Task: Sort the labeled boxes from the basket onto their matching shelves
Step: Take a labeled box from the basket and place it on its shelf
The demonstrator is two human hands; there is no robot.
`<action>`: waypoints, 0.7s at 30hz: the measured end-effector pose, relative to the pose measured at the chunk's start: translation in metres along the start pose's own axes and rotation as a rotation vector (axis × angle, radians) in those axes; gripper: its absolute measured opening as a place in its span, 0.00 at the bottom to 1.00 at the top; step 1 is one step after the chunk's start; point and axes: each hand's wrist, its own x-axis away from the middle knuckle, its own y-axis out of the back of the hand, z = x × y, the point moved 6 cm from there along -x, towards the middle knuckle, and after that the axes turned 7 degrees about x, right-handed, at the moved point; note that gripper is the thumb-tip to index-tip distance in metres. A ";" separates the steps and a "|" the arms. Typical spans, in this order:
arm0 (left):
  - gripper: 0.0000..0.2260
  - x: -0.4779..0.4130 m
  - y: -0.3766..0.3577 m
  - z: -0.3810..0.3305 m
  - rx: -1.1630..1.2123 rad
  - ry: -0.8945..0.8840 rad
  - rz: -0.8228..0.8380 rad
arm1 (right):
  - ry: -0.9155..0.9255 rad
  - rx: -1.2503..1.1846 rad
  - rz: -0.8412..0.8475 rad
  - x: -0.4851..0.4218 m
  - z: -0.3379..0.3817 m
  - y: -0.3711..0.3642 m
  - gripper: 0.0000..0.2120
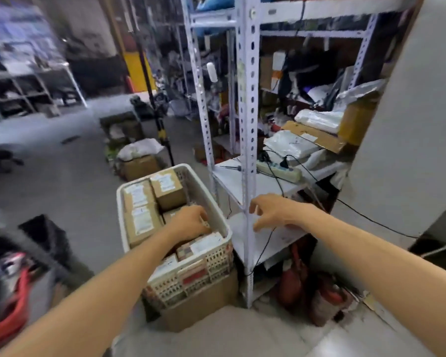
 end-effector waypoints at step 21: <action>0.19 0.009 0.099 0.311 0.220 0.521 -0.146 | 0.315 0.130 0.150 -0.271 0.220 -0.017 0.27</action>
